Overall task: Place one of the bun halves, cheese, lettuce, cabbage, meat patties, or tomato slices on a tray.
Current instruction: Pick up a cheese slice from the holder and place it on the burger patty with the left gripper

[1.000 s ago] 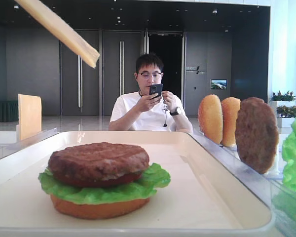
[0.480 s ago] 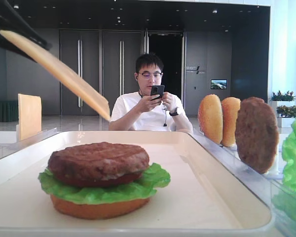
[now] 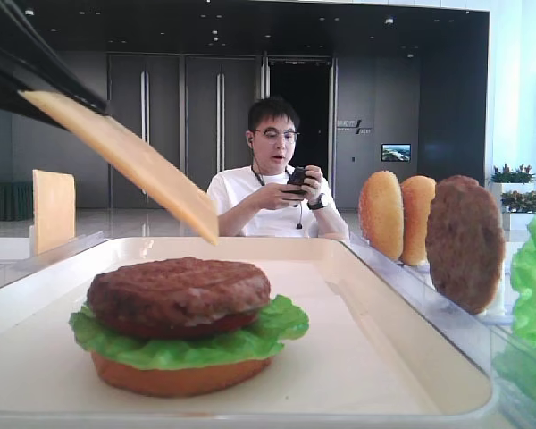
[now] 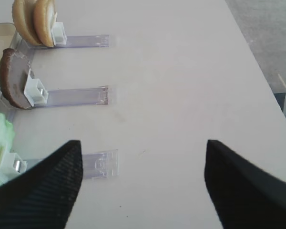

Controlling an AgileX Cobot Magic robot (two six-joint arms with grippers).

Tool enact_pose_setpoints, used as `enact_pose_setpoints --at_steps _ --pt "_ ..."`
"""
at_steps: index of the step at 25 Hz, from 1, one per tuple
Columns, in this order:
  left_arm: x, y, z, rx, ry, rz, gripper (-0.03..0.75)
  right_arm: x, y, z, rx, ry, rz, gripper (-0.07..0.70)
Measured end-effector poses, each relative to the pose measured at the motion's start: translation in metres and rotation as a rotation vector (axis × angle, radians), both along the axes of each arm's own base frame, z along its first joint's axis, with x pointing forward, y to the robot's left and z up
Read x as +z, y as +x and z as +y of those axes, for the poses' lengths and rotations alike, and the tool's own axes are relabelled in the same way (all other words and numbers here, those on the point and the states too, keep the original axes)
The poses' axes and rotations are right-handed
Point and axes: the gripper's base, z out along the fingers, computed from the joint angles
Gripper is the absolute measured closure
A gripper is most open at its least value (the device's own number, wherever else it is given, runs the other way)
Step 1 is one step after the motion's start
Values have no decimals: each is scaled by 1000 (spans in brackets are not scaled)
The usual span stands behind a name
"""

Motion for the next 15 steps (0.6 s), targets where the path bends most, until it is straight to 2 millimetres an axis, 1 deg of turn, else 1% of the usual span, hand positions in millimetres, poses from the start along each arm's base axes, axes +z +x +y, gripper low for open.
enact_pose_setpoints --at_steps 5,10,15 --pt "-4 -10 -18 -69 59 -26 685 0 0 0 0 0 0 97" --pt "-3 -6 -19 -18 56 -52 685 0 0 0 0 0 0 97" --pt "-1 -4 -20 -8 43 -83 685 0 0 0 0 0 0 97"
